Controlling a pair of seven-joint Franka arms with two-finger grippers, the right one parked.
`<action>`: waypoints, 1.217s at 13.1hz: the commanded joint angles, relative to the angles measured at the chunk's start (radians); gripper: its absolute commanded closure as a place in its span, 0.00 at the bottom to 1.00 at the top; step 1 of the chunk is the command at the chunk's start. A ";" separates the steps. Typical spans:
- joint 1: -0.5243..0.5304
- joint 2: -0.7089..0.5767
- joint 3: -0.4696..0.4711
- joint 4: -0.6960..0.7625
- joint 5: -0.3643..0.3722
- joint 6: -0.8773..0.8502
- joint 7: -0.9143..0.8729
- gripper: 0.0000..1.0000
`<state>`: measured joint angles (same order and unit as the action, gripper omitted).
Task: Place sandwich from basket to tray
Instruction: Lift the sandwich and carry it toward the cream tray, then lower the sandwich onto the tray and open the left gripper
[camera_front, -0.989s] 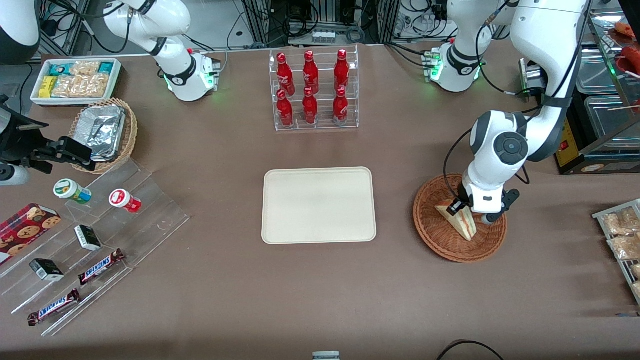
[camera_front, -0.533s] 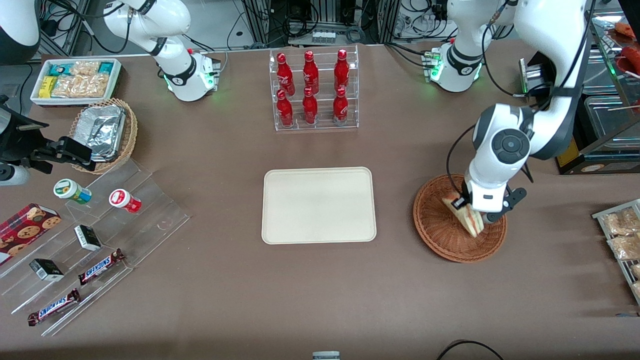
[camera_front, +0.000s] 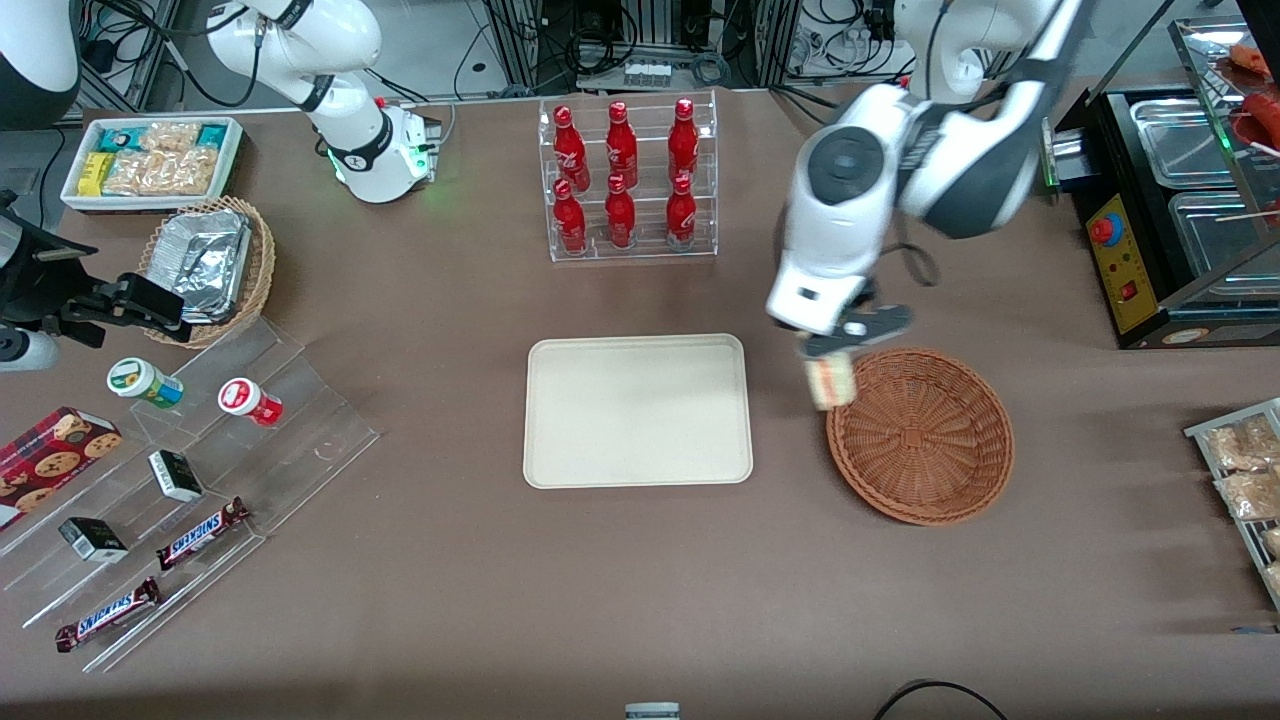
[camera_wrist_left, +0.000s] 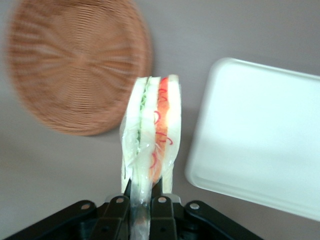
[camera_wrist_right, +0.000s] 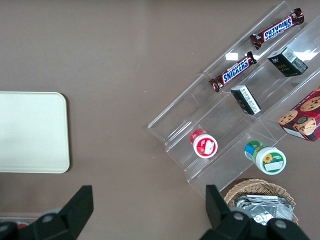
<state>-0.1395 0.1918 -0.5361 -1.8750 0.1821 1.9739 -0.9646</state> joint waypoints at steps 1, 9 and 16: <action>-0.005 0.185 -0.121 0.092 0.022 0.090 -0.095 1.00; -0.229 0.549 -0.122 0.353 0.312 0.121 -0.264 1.00; -0.233 0.618 -0.091 0.356 0.373 0.209 -0.293 0.81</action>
<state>-0.3545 0.7934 -0.6467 -1.5478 0.5290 2.1708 -1.2348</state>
